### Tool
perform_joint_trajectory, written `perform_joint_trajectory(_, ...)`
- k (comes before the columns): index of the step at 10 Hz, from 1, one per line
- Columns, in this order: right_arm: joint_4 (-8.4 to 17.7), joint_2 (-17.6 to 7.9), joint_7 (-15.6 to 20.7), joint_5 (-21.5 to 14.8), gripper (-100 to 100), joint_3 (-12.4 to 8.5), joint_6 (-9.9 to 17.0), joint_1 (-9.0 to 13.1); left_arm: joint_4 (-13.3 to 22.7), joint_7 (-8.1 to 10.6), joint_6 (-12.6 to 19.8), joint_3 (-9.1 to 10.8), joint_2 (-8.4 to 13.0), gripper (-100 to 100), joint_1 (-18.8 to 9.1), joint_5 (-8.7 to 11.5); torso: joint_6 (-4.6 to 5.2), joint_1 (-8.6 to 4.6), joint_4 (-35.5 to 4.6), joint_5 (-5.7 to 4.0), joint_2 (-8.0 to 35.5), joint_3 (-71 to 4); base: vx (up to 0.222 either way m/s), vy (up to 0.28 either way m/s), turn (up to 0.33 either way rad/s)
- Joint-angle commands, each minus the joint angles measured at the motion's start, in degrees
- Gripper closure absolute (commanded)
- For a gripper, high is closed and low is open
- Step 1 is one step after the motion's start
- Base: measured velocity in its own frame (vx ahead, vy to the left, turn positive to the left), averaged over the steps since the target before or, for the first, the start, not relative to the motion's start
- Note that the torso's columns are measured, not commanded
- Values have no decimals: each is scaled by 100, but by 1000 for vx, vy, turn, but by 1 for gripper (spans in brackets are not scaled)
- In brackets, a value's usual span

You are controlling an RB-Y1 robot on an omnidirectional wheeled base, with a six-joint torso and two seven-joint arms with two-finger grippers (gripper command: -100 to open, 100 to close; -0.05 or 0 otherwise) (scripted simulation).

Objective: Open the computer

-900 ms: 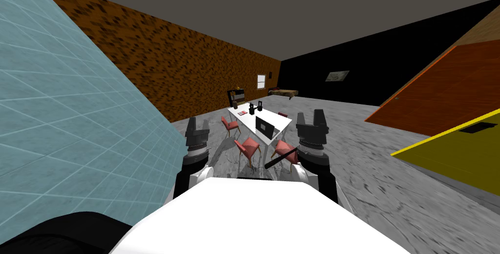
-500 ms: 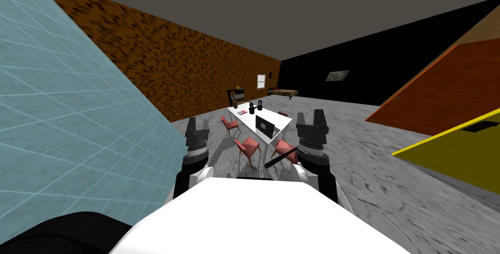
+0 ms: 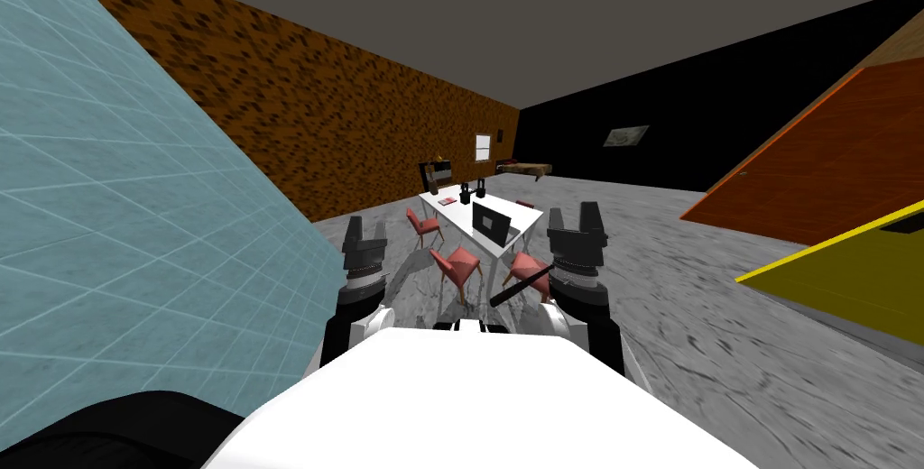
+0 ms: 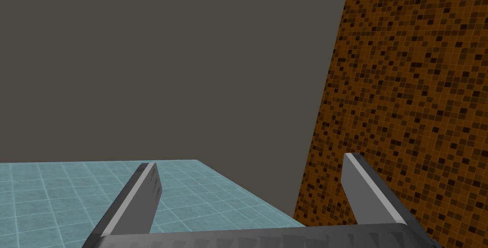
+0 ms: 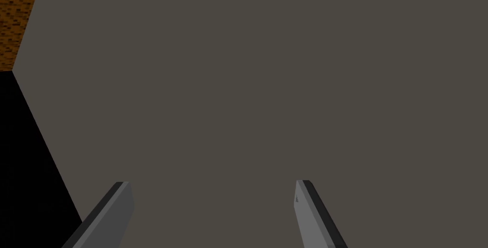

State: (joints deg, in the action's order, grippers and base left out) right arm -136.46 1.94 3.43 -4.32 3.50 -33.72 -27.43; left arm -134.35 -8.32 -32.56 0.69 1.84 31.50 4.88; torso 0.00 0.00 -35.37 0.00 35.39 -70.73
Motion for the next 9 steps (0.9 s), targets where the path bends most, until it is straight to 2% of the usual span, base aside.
perform_joint_trajectory(1, 35, -221, 48, -52, -100, -25, 15, 5, 0, 0, 0, 0, 0, 0, 0, 0, 0, 0, -423, 0, 423, -846, 9, 4, 12)
perform_joint_trajectory(3, 115, -530, 158, -172, -100, -81, 48, 17, 3, 0, 1, 0, 0, 0, 1, 0, 0, 1, -667, 0, 667, -1354, 9, 11, 22)
perform_joint_trajectory(9, 539, -1262, 735, -797, -100, -378, 224, 81, 3, 0, 1, 0, 0, 0, 1, 0, 0, -1, -691, 0, 688, -1385, 25, 20, 37)
